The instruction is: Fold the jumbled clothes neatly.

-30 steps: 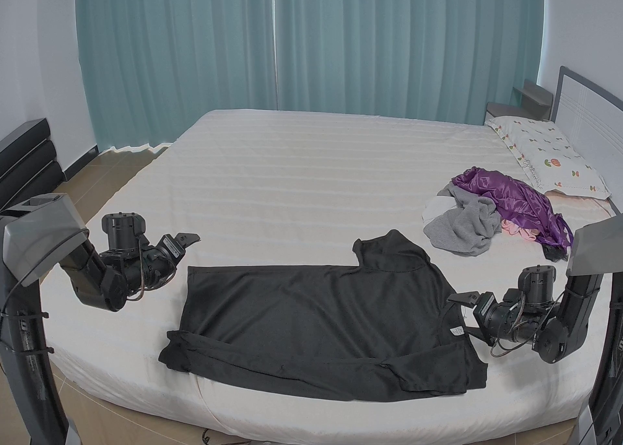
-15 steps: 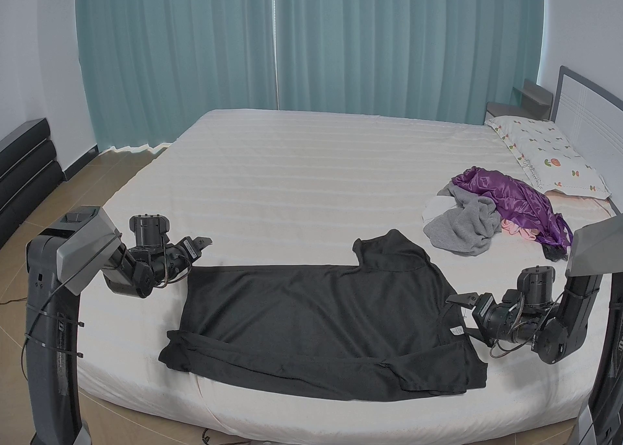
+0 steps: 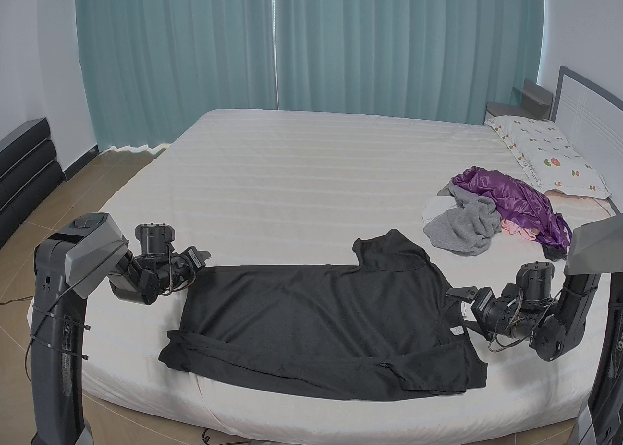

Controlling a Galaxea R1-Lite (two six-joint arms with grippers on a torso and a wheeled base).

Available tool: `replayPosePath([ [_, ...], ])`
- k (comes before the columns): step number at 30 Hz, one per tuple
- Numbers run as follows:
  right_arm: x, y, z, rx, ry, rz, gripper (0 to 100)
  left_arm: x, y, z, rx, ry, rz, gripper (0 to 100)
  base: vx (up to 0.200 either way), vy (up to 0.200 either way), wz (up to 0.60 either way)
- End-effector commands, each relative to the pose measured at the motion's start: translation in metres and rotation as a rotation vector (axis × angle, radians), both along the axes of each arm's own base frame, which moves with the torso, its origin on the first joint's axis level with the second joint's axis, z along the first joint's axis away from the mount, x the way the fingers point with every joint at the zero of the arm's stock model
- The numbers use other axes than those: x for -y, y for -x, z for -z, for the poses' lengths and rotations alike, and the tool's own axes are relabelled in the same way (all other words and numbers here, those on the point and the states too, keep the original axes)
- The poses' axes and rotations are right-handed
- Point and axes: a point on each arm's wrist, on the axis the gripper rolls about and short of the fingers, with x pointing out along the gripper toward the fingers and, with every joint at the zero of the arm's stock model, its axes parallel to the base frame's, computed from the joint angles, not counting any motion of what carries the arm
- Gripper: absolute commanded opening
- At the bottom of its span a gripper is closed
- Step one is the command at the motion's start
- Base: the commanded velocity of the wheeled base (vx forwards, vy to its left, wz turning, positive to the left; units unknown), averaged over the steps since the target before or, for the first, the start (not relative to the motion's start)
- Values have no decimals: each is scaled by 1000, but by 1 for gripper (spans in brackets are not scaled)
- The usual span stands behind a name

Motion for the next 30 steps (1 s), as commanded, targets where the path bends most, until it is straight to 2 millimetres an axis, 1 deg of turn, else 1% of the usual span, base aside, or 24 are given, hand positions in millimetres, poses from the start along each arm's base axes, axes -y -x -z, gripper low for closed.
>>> replayPosePath([
  [1, -6, -13, -3, 47, 16, -1, 100, 1, -1, -3, 13, 0, -1, 0, 0, 0, 0],
  [3, -7, -24, -2, 67, 32, 6, 100, 1, -2, -5, 21, 2, -4, 0, 0, 0, 0],
  [6, -10, -52, 6, 110, 84, -17, 100, -1, -4, -7, 29, -4, -25, 0, 0, 0, 0],
  [7, -10, -52, 6, 110, 84, -17, 100, -1, -4, -7, 29, -4, -25, 0, 0, 0, 0],
  [8, -11, -72, 11, 128, 128, -35, 100, -2, -5, -8, 35, -20, -49, 0, 0, 0, 0],
  [9, -12, -82, 12, 131, 142, -35, 100, -2, -6, -10, 43, -27, -61, 0, 0, 0, 0],
  [10, -12, -82, 12, 131, 142, -35, 100, -2, -6, -10, 43, -27, -61, 0, 0, 0, 0],
  [11, -15, -103, 14, 128, 168, -31, 100, -4, -8, -14, 58, -38, -86, 0, 0, 0, 0],
  [12, -18, -115, 17, 120, 185, -30, 100, -6, -10, -19, 74, -44, -100, 0, 0, 0, 0],
  [14, -25, -134, 24, 119, 216, -45, 100, -7, -12, -25, 87, -47, -110, 0, 0, 0, 0],
  [16, -31, -150, 34, 123, 252, -58, 100, -12, -11, -28, 87, -47, -121, 0, 0, 0, 0],
  [17, -31, -151, 34, 122, 255, -59, 100, -12, -11, -28, 87, -47, -121, 0, 0, 0, 0],
  [18, -34, -163, 41, 130, 299, -64, 100, -15, -10, -27, 83, -49, -128, 0, 0, 0, 0],
  [22, -37, -185, 51, 135, 371, -72, 100, -22, -9, -27, 82, -50, -145, 0, 0, 0, 0],
  [26, -43, -197, 66, 135, 396, -86, 100, -24, -10, -27, 84, -51, -151, 0, 0, 0, 0],
  [29, -46, -205, 69, 138, 425, -72, 100, -23, -9, -27, 82, -53, -153, 0, 0, 0, 0],
  [30, -46, -205, 69, 135, 427, -72, 0, -23, -9, -27, 82, -53, -152, 0, 0, 0, 0],
])
